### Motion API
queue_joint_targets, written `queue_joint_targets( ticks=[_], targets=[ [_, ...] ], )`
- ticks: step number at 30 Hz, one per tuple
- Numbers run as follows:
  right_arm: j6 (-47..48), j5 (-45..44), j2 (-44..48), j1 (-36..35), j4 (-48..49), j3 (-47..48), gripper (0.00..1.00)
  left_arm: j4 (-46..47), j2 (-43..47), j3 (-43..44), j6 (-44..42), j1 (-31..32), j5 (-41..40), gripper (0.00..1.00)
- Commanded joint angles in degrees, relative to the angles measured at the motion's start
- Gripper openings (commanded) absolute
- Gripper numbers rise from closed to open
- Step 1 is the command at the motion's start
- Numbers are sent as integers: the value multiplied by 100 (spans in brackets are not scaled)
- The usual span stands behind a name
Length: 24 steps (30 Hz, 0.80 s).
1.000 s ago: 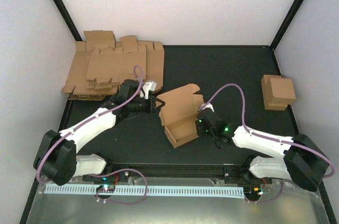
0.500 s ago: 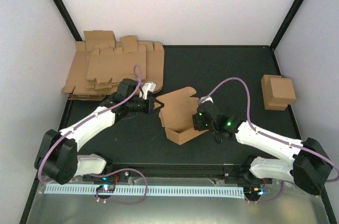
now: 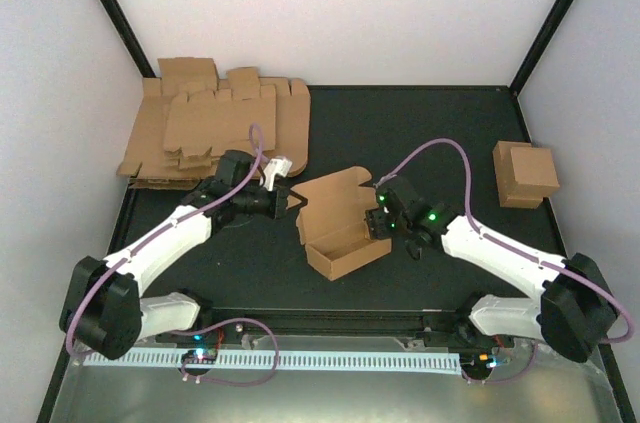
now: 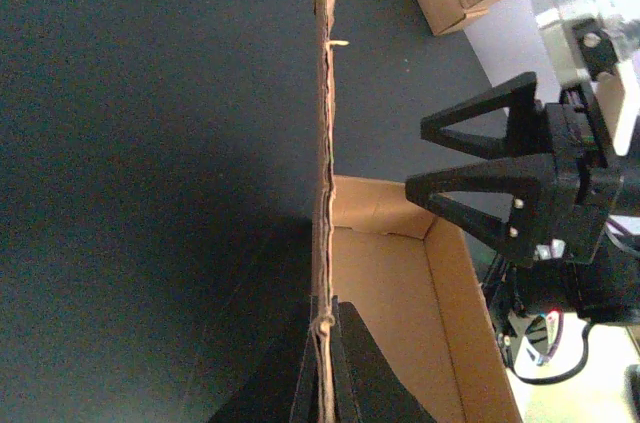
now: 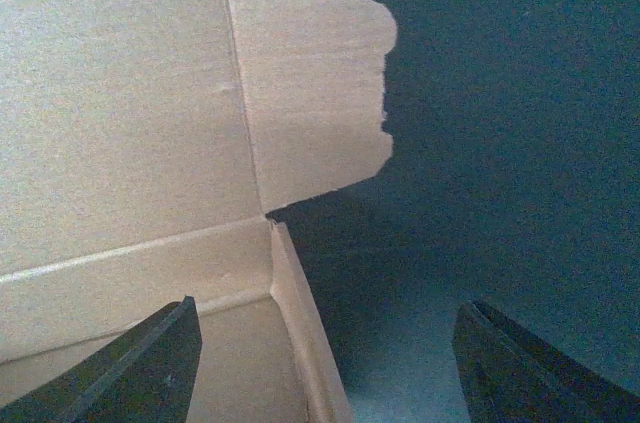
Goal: Fold the paper box
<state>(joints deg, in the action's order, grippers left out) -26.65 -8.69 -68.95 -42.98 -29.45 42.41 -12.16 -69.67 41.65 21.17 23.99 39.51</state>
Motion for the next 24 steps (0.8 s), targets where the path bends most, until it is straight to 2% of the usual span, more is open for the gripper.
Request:
queue_joint_targets(
  ticks=[1,7,13,20,24],
  targets=[
    [208,505,-302,37,-240,230,72,148,248,-199,-180,-46,221,2],
    [6,892,-158,28,164,-358,70,522,412,-487,-7,-43,177,2],
    [-180,1358,-317,20,482,-740,63,877,595,-776,34,-43,244,2],
    [33,1346,-339,-21,384,-741,55,1450,975,-1062,38,-39,603,2],
    [97,1003,-514,-273,90,-507,53,1539,1155,-1050,0,-26,726,2]
  ],
)
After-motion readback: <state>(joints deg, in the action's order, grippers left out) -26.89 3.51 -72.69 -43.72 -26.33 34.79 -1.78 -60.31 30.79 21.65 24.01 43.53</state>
